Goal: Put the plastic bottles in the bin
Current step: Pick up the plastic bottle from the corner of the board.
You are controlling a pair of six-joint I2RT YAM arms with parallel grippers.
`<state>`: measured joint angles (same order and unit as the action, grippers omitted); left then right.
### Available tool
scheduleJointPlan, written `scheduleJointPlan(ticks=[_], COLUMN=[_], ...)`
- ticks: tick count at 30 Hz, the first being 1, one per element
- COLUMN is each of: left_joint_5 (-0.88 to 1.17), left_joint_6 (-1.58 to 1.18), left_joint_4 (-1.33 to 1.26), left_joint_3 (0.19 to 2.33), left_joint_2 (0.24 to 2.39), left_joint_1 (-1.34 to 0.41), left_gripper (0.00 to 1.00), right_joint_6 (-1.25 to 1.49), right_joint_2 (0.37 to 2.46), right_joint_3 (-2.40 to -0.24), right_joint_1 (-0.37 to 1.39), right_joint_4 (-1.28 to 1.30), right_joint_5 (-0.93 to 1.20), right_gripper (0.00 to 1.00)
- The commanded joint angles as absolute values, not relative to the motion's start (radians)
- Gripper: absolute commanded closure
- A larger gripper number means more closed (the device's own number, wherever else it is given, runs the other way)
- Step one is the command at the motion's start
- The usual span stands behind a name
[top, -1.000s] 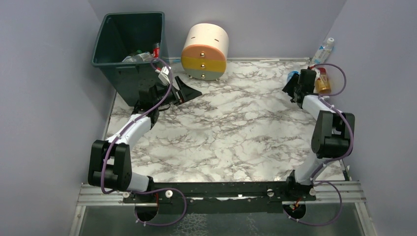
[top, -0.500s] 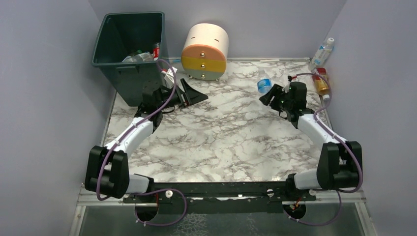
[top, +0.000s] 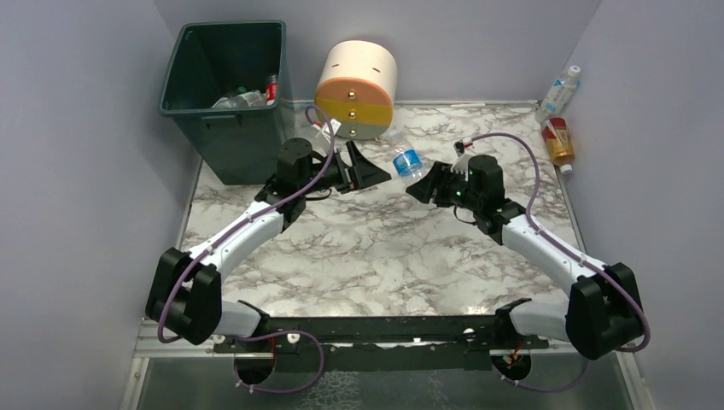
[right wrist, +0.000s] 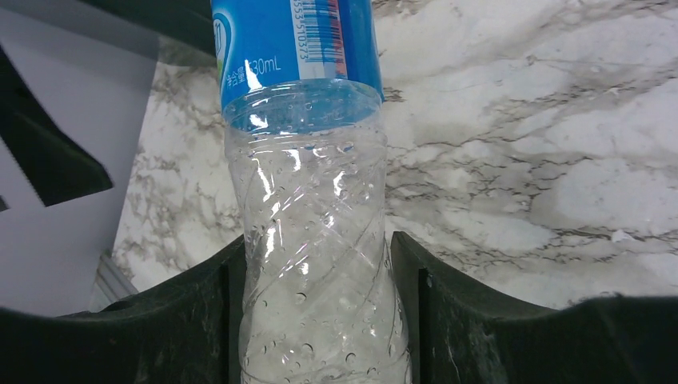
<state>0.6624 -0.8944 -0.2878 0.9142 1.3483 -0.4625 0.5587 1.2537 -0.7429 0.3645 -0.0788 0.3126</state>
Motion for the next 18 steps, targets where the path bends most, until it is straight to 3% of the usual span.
scheduleJointPlan(ticks=[1, 18], left_joint_5=[0.567, 0.41], left_joint_6=[-0.894, -0.877], left_joint_4=[-0.279, -0.245], left_joint_3=[0.944, 0.964], left_joint_2=[1.374, 1.369], left_joint_1=[-0.507, -0.549], left_gripper=[0.01, 0.01], right_joint_6=[0.601, 0.641], right_joint_2=[1.204, 1.114], right_joint_3=[-0.742, -0.772], right_joint_1=[0.416, 0.617], right_joint_4=[-0.125, -0.096], right_joint_5=[0.331, 0.282], right_gripper=[0.39, 0.39])
